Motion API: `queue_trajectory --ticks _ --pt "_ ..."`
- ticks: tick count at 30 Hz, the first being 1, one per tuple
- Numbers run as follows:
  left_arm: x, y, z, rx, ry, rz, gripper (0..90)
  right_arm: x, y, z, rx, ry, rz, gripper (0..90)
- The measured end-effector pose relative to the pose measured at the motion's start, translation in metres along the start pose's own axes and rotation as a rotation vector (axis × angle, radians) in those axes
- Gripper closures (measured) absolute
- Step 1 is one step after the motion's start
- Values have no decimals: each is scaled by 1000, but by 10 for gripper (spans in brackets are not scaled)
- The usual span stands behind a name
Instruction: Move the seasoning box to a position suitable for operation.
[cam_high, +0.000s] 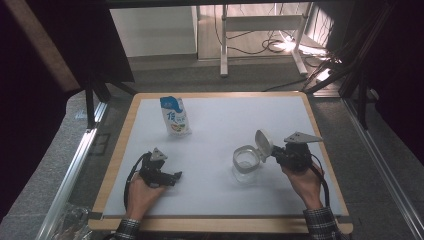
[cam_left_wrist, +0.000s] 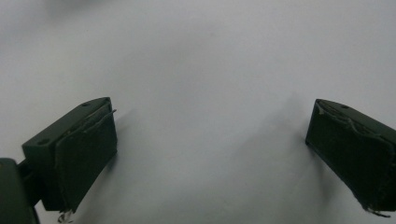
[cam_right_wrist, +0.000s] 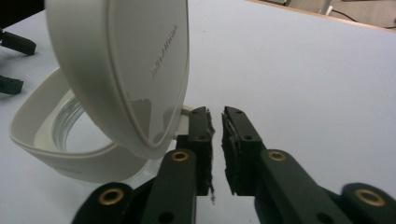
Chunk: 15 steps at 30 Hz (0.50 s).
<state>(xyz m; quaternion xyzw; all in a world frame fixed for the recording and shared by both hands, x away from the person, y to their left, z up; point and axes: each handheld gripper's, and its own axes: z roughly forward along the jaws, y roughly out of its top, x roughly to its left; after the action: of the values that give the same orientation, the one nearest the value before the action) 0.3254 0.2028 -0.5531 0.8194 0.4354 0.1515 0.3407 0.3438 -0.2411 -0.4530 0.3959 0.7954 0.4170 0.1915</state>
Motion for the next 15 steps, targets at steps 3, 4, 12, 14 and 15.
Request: queue_trajectory --ticks 3,4,12,14,15 --pt "0 0 0 3 0 3 20 2 -4 -3 0 -19 -3 764" --pt "0 0 0 3 0 3 21 2 -5 -4 -1 -24 -1 753" --pt "1 0 -1 -5 -1 -9 27 2 -21 -11 2 -43 15 668" --pt "1 -1 -1 -8 2 -12 36 1 -25 -12 -4 -40 26 652" --pt "1 -1 -1 -8 2 -12 39 0 -26 -12 -6 -35 33 640"
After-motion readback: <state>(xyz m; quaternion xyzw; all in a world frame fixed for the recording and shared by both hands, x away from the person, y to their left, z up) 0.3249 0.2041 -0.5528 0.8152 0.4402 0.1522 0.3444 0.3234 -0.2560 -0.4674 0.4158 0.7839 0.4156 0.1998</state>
